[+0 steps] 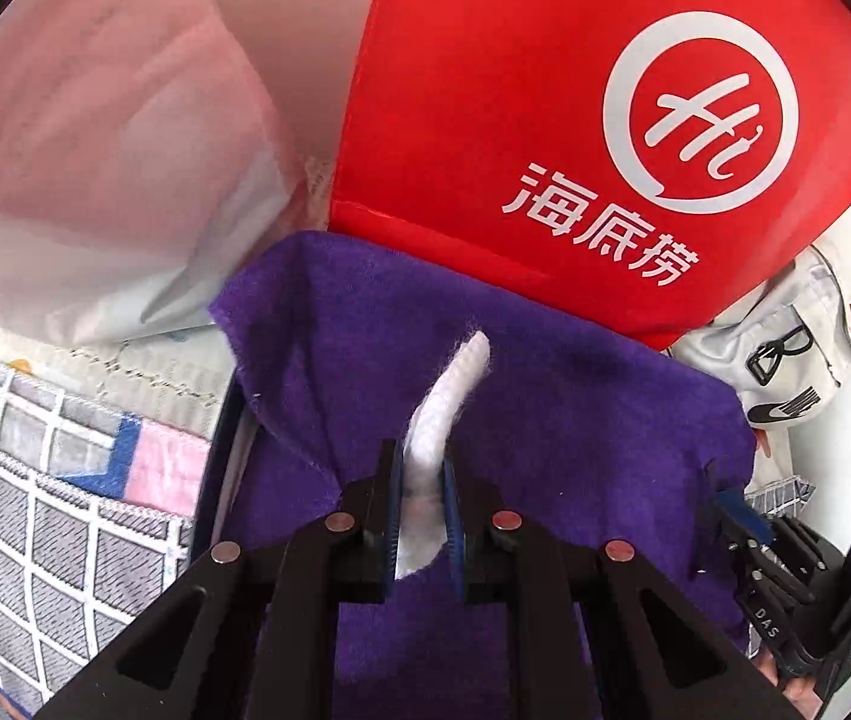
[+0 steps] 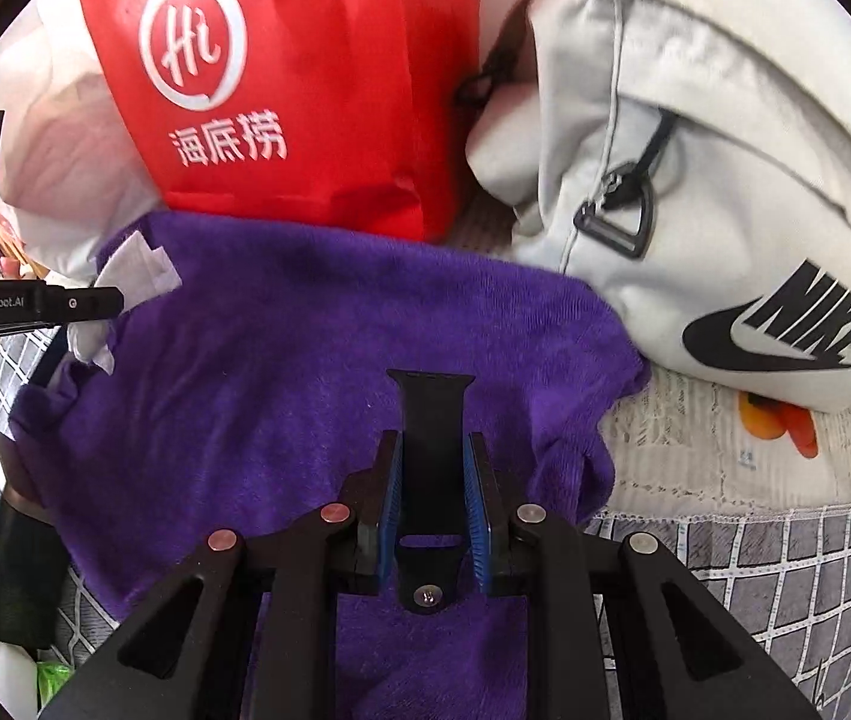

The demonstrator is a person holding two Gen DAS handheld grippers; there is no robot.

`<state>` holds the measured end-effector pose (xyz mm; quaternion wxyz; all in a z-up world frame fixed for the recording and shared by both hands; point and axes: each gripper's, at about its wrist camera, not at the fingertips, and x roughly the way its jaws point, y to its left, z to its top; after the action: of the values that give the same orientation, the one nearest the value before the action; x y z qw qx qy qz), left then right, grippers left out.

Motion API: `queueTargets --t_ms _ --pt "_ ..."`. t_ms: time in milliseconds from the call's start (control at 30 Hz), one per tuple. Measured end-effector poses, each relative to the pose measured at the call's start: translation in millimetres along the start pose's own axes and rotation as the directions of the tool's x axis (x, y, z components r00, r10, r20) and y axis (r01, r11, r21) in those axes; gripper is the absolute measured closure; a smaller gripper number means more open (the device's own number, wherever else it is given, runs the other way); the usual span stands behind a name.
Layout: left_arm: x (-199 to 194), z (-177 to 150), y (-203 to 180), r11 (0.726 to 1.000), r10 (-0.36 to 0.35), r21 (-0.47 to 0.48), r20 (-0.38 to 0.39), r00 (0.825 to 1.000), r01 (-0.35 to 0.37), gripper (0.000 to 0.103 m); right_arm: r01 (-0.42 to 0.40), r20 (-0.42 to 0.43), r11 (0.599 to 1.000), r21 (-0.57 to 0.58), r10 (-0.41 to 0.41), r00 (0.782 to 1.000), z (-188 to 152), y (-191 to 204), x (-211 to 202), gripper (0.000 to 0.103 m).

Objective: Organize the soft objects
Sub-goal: 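Carry the white cloth with the left gripper over the purple towel, then open the left gripper to drop the white cloth onto the towel, then grasp the green snack package with the left gripper while the right gripper grasps the white gloves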

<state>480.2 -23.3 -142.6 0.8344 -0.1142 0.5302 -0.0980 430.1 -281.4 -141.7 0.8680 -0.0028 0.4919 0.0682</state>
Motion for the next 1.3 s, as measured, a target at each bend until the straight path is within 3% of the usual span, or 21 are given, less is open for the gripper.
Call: queueTargets --t_ms 233,367,500,567,667,900,1033,1233,1300 --pt "5 -4 1 1.000 -0.012 0.000 -0.025 1.000 0.012 0.090 -0.022 -0.021 1.000 0.013 0.023 1.000 2 -7 8 0.081" --pt "7 0 0 1.000 -0.013 0.001 -0.033 0.999 0.013 0.076 -0.021 -0.006 1.000 0.013 0.021 1.000 2 -7 4 0.055" --pt "1 1 -8 1.000 0.015 0.020 -0.012 1.000 -0.015 0.069 -0.027 0.035 0.999 0.038 0.026 0.999 4 -11 -13 0.052" --pt "-7 1 -9 0.999 0.024 0.029 -0.009 1.000 -0.024 0.061 -0.036 0.058 0.998 0.054 0.032 0.998 4 -11 -23 0.044" --pt "-28 -3 -12 0.998 0.052 0.025 0.027 0.998 -0.053 0.050 -0.013 0.080 0.998 0.062 0.008 0.997 0 -6 -39 0.036" --pt "-89 -20 -20 0.992 0.105 0.051 0.118 0.987 -0.112 0.047 0.005 0.125 1.000 0.027 -0.008 0.992 -29 17 -89 0.029" --pt "-125 -39 -20 0.991 0.099 0.068 0.164 0.981 -0.112 0.047 -0.029 0.097 0.999 0.044 0.024 0.995 -49 29 -116 0.023" --pt "-179 -86 -2 0.997 0.054 0.049 0.224 0.973 -0.067 0.047 0.124 0.116 0.991 0.047 -0.128 0.985 -87 59 -163 0.016" --pt "-188 -103 4 0.997 0.042 0.046 0.219 0.975 -0.054 0.047 0.127 0.132 0.992 0.029 -0.130 0.983 -101 68 -178 0.016"
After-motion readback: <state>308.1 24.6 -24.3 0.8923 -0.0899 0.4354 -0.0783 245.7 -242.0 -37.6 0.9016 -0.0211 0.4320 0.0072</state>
